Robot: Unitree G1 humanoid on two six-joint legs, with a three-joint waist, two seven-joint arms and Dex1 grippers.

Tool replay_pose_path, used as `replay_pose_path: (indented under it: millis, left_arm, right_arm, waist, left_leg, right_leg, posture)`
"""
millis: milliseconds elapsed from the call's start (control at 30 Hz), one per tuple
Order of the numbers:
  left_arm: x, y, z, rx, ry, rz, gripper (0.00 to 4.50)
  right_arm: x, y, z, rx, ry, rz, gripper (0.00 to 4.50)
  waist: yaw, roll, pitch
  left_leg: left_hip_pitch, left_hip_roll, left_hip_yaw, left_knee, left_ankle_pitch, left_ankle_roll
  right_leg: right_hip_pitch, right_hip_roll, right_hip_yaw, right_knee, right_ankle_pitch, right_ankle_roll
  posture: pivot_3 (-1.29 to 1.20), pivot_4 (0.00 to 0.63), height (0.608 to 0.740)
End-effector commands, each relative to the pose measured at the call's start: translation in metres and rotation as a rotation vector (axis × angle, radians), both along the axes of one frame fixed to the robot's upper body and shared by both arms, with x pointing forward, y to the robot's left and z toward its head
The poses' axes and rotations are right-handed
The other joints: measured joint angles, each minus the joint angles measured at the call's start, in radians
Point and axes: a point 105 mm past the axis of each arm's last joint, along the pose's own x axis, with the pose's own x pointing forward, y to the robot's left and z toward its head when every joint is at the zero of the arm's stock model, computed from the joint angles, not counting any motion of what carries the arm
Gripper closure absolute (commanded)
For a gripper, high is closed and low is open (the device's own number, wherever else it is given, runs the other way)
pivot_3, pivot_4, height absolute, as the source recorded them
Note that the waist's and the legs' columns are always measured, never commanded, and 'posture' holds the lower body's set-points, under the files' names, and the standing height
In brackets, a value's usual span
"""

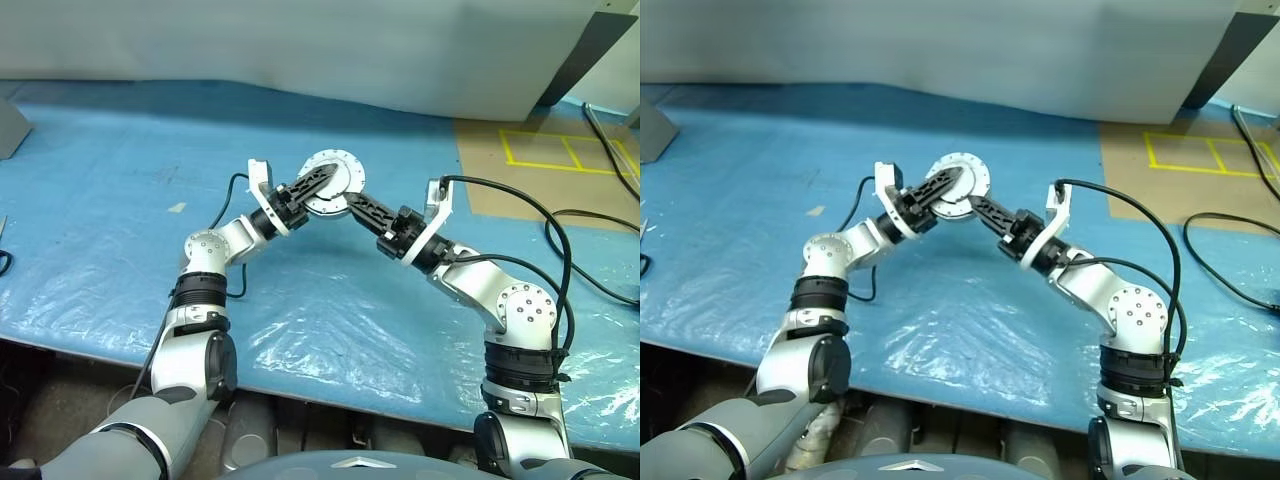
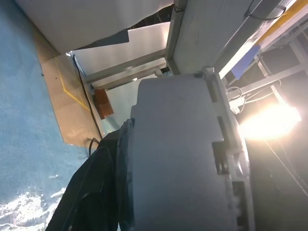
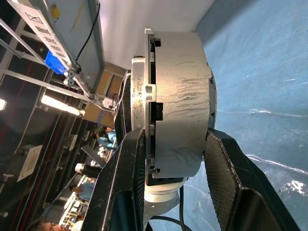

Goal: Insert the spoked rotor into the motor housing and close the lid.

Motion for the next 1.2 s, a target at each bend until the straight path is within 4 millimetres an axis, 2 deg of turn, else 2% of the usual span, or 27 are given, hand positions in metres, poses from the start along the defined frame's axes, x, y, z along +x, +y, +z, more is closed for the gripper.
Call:
replay_pose_path:
  millis: [33,100,133,167,300,467,533,633,733,867,933,1033,1200]
  left_arm:
    - [-0.004,-0.011,0.002,0.054,-0.019,-0.045,1.81]
    - [-0.004,-0.01,0.004,0.048,-0.025,-0.041,1.81]
    - [-0.003,-0.01,0.003,0.058,-0.022,-0.031,1.81]
    - [-0.001,-0.01,0.003,0.064,-0.021,-0.024,1.81]
    - [0.01,-0.004,0.012,0.062,-0.039,0.044,1.87]
    - [0.025,0.014,0.026,0.044,-0.066,0.131,1.87]
    - [0.031,0.028,0.032,0.063,-0.094,0.188,1.87]
    - [0.039,0.055,0.038,0.13,-0.141,0.299,1.87]
    - [0.045,0.098,0.034,0.242,-0.185,0.445,1.87]
    - [0.049,0.136,0.013,0.348,-0.143,0.558,1.87]
    - [0.05,0.147,-0.001,0.389,-0.104,0.59,1.87]
    - [0.048,0.148,-0.024,0.426,-0.047,0.58,1.87]
    - [0.049,0.143,-0.051,0.47,0.023,0.578,1.87]
  right_arm:
    - [-0.003,0.003,0.022,0.03,-0.088,-0.009,3.09]
    - [-0.002,0.003,0.022,0.017,-0.095,-0.016,3.09]
    - [-0.002,0.003,0.023,0.021,-0.098,-0.02,2.39]
    - [-0.002,0.003,0.023,0.032,-0.099,-0.019,2.23]
    - [-0.004,0.006,0.021,0.042,-0.086,0.018,0.88]
    - [-0.005,0.007,0.021,0.046,-0.084,0.029,0.88]
    - [-0.005,0.007,0.02,0.043,-0.083,0.028,0.88]
    - [-0.006,0.006,0.02,0.037,-0.082,0.023,0.88]
    - [-0.005,0.003,0.017,0.032,-0.075,0.009,0.88]
    - [-0.003,0.005,0.016,0.027,-0.072,0.01,0.88]
    - [-0.002,0.006,0.015,0.024,-0.072,0.017,0.88]
    - [0.0,0.009,0.015,0.017,-0.075,0.031,0.88]
    - [0.0,0.012,0.014,0.005,-0.076,0.046,0.88]
  waist:
    - [0.0,0.0,0.0]
    - [0.0,0.0,0.0]
    - [0.0,0.0,0.0]
    - [0.0,0.0,0.0]
    - [0.0,0.0,0.0]
    - [0.0,0.0,0.0]
    - [-0.006,0.0,0.0]
    - [-0.006,0.0,0.0]
    - [-0.006,0.0,0.0]
    - [-0.001,0.0,0.0]
    - [0.007,0.0,0.0]
    - [0.012,0.0,0.0]
    - [0.012,-0.001,0.0]
  left_leg:
    - [0.0,0.0,0.0,0.0,0.0,0.0]
    - [0.0,0.0,0.0,0.0,0.0,0.0]
    - [0.0,0.0,0.0,0.0,0.0,0.0]
    - [0.0,0.0,0.0,0.0,0.0,0.0]
    - [0.0,0.0,0.0,0.0,0.0,0.0]
    - [0.0,0.0,-0.001,0.001,0.0,0.0]
    - [0.0,0.0,-0.001,0.001,0.0,0.0]
    - [0.001,0.0,-0.001,0.0,0.0,0.0]
    - [0.001,0.0,-0.001,0.0,0.0,0.0]
    - [0.0,0.001,-0.001,-0.001,0.0,0.0]
    - [0.0,0.0,-0.002,0.0,0.0,0.0]
    - [0.0,0.0,-0.002,0.001,0.0,0.0]
    - [-0.001,0.0,-0.002,0.003,0.0,0.0]
  right_leg:
    - [0.0,0.0,0.0,0.0,0.0,0.0]
    - [0.0,0.0,0.0,0.0,0.0,0.0]
    - [0.0,0.0,0.0,0.0,0.0,0.0]
    - [0.0,0.0,0.0,0.0,0.0,0.0]
    - [0.0,0.0,0.0,0.0,0.0,0.0]
    - [0.0,0.0,0.0,0.0,0.0,0.0]
    - [0.0,0.0,0.0,0.001,0.0,0.0]
    - [0.0,0.001,0.0,0.001,0.0,0.0]
    - [0.0,0.001,-0.001,0.001,0.0,0.0]
    - [0.0,0.001,-0.001,0.0,0.0,0.0]
    - [0.001,0.0,-0.002,0.0,0.0,0.001]
    - [0.002,-0.001,-0.002,-0.001,0.001,0.002]
    - [0.002,-0.001,-0.002,-0.001,0.002,0.003]
  posture:
    - [0.0,0.15,0.74]
    - [0.0,0.15,0.74]
    - [0.0,0.15,0.74]
    - [0.0,0.15,0.74]
    - [0.0,0.15,0.74]
    - [0.0,0.15,0.74]
    - [0.0,0.15,0.74]
    - [0.0,0.15,0.74]
    - [0.0,0.15,0.74]
    - [0.0,0.15,0.74]
    - [0.0,0.15,0.74]
    - [0.0,0.15,0.74]
    - [0.0,0.15,0.74]
